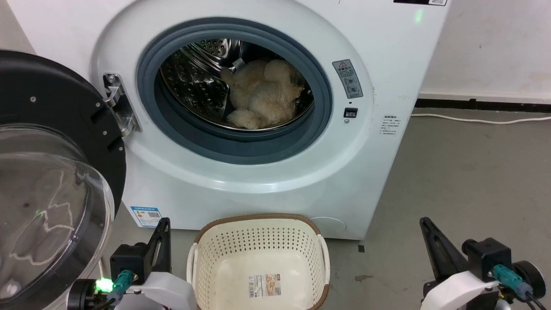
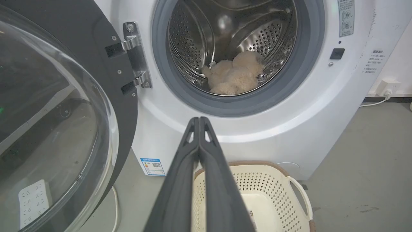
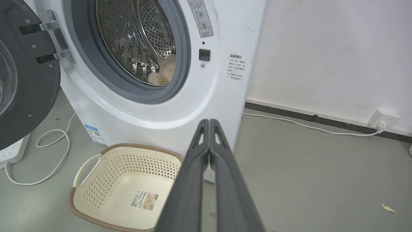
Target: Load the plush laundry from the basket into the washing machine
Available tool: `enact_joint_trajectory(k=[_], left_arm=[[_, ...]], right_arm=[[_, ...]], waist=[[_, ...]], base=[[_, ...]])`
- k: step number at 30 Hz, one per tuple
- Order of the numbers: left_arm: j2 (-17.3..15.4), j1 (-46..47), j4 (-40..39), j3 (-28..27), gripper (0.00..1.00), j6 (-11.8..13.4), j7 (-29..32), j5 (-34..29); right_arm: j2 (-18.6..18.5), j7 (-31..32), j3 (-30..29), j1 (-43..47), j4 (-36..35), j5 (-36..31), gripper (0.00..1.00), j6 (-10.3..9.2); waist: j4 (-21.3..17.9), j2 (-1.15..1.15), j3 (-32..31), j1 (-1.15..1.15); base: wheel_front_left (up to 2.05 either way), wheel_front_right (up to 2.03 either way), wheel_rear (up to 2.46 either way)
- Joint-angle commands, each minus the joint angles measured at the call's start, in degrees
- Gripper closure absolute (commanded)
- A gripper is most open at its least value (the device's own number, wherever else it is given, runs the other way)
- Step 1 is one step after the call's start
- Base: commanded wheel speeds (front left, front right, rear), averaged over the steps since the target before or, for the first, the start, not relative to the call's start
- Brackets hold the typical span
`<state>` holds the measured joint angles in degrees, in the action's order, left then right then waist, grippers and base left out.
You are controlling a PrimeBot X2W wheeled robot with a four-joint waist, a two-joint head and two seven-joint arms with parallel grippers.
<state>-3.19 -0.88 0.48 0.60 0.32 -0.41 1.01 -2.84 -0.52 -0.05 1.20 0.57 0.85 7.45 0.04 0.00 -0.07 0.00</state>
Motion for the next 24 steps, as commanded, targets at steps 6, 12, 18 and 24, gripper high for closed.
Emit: enact_joint_trajectory(k=[6,12,18,24], left_arm=[[0.31,0.88,-0.48,-0.6,1.0,-0.32,0.41,-1.01],[0.31,0.88,-0.48,-0.6,1.0,-0.32,0.41,-1.01],[0.31,0.88,-0.48,-0.6,1.0,-0.32,0.41,-1.01],[0.31,0.88,-0.48,-0.6,1.0,-0.32,0.41,-1.01]], right_arm=[[-0.04,0.52,0.05,-1.2,-0.57,-0.85,1.0,0.03],[-0.04,0.52,0.05,-1.2,-0.57,-0.85,1.0,0.03],[-0.04,0.52,0.05,-1.2,-0.57,-0.85,1.0,0.03],[-0.04,0.52,0.05,-1.2,-0.57,-0.85,1.0,0.03]], waist=[[-0.04,0.0,0.07,0.0],[-0.04,0.0,0.07,0.0],[-0.04,0.0,0.07,0.0],[-0.04,0.0,0.07,0.0]], base=[[0.0,0.0,0.0],[0.0,0.0,0.0],[0.0,0.0,0.0],[0.0,0.0,0.0]])
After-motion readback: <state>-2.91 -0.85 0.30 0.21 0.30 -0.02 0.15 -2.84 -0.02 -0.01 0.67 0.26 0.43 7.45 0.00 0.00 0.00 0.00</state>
